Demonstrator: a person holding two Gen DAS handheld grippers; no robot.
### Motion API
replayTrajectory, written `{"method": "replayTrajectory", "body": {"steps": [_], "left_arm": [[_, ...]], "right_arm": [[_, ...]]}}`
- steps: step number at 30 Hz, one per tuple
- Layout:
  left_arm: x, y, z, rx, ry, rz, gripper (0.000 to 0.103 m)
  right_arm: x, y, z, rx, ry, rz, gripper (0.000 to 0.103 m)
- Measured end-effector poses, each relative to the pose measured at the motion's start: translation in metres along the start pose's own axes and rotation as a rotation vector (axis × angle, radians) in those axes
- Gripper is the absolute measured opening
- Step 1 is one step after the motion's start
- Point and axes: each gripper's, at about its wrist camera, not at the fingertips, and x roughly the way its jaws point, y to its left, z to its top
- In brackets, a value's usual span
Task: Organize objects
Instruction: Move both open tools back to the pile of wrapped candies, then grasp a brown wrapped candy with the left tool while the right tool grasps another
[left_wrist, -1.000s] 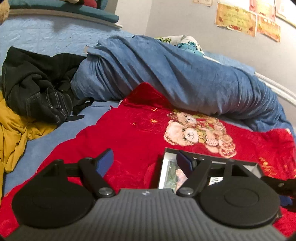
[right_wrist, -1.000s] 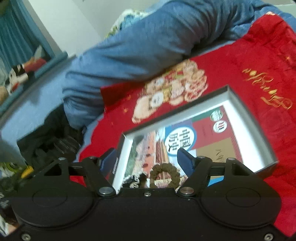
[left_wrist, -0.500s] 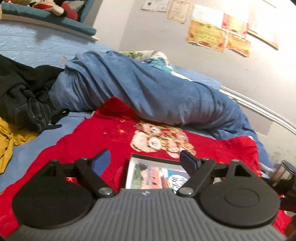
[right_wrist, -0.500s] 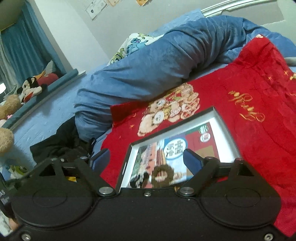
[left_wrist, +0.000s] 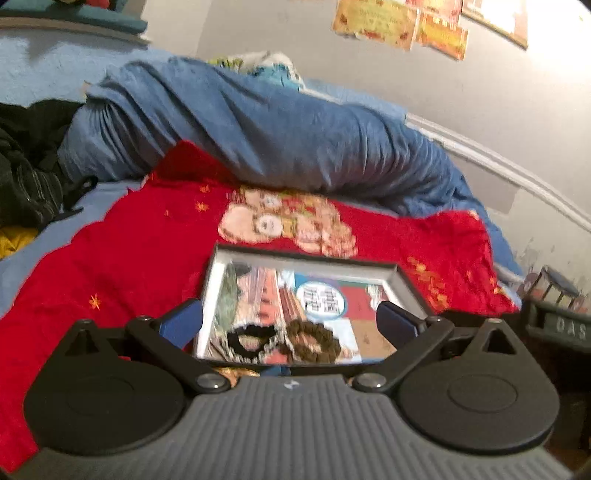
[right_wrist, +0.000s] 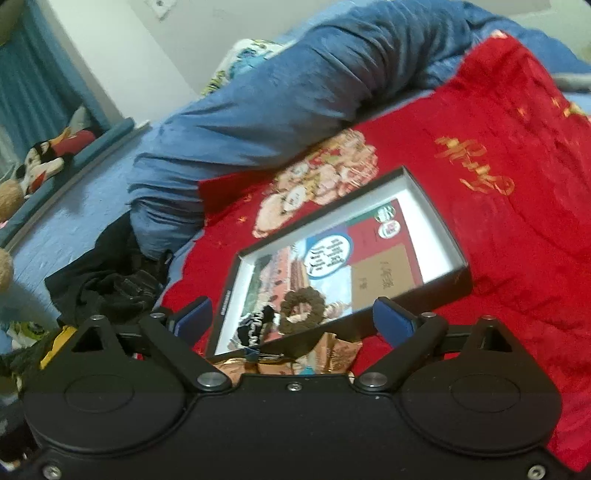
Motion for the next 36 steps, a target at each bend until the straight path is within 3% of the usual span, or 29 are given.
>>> {"method": "replayTrajectory", "body": {"steps": [7, 9, 17, 22, 25, 29, 31, 34, 36], "left_arm": [[0.026, -0.002, -0.02, 0.015, 0.095, 0.068, 0.103], [0.036, -0.003, -0.025, 0.02, 0.126, 0.074, 0.1], [0.046, -0.017, -0.041, 0.112, 0.183, 0.036, 0.082], [0.055, -0.022, -0.047, 0.187, 0.224, 0.118, 0.064], [0.057, -0.025, -0.049, 0.21, 0.225, 0.121, 0.063], [0.064, -0.029, -0.054, 0.241, 0.269, 0.103, 0.059], [0.064, -0.03, -0.055, 0.243, 0.267, 0.117, 0.048], [0.063, -0.027, -0.053, 0.205, 0.276, 0.114, 0.043], [0.062, -0.027, -0.052, 0.187, 0.278, 0.109, 0.043]], "right_arm": [[0.036, -0.006, -0.005, 0.014, 0.067, -0.039, 0.094], [0.048, -0.004, -0.008, 0.004, 0.097, -0.038, 0.089], [0.079, -0.012, -0.014, 0.049, 0.17, -0.087, 0.084], [0.087, -0.015, -0.018, 0.064, 0.198, -0.092, 0.081], [0.093, -0.015, -0.02, 0.059, 0.22, -0.102, 0.078], [0.101, -0.015, -0.024, 0.058, 0.244, -0.117, 0.073], [0.105, -0.016, -0.025, 0.058, 0.253, -0.128, 0.069], [0.109, -0.018, -0.025, 0.057, 0.254, -0.141, 0.062], [0.112, -0.02, -0.024, 0.064, 0.264, -0.145, 0.052]]}}
